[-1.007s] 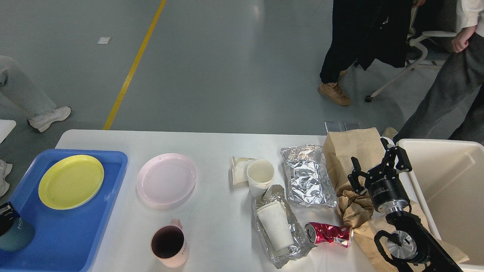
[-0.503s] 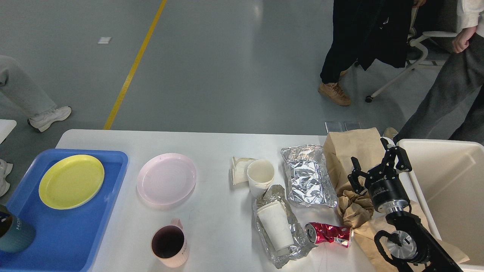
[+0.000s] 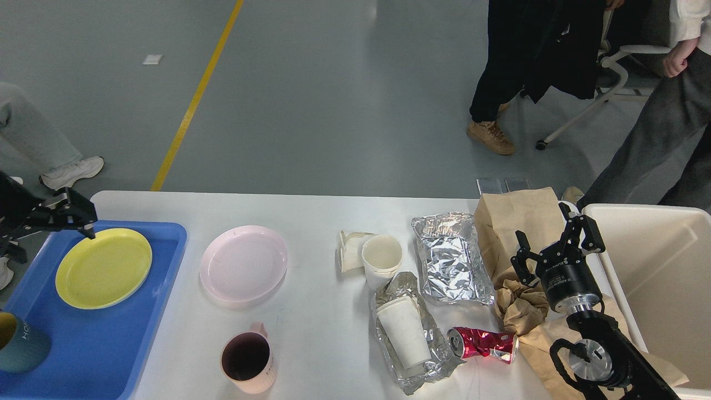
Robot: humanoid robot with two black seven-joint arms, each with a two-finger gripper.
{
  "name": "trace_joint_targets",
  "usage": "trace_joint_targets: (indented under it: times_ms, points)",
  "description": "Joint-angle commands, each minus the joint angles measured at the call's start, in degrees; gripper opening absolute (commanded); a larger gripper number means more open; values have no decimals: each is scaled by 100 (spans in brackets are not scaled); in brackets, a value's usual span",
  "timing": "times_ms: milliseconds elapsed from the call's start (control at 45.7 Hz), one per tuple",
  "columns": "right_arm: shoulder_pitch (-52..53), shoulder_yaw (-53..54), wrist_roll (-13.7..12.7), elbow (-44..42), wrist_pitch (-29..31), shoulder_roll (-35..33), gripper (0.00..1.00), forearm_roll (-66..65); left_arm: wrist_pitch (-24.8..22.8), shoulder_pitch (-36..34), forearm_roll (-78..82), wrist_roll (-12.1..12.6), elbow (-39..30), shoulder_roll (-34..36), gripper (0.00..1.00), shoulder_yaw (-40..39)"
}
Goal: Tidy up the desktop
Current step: 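Move the left gripper to the pink mug and grasp it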
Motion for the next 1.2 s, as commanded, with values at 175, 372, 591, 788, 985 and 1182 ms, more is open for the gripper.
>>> trace_joint_targets:
  times_ms: [175,372,591,788,985,1182]
  points:
    - [0,0,0,-10,0,0,100,5,-591,-2325,-1402,-6,-1377,-1868,96,-576]
    - [0,0,0,-10,0,0,100,-4,-1110,-2731,-1710,12,-1395,-1903,96,-1060]
    - [0,0,0,-10,0,0,100,-4,-1084,-2555,-1736,-6,-1386,-2080,96,-990]
    - [0,0,0,-10,0,0,100,-4,-1093,-2397,-1666,12,-1386,-2027,96,-981]
    - [0,0,0,-1,0,-8,100,-4,-1093,-1959,-1657,-15,-1368,-1965,96,-998]
    - [0,0,0,-1,0,-8,100,-4,-576,-562,-1648,-23,-1368,-2062,95,-998]
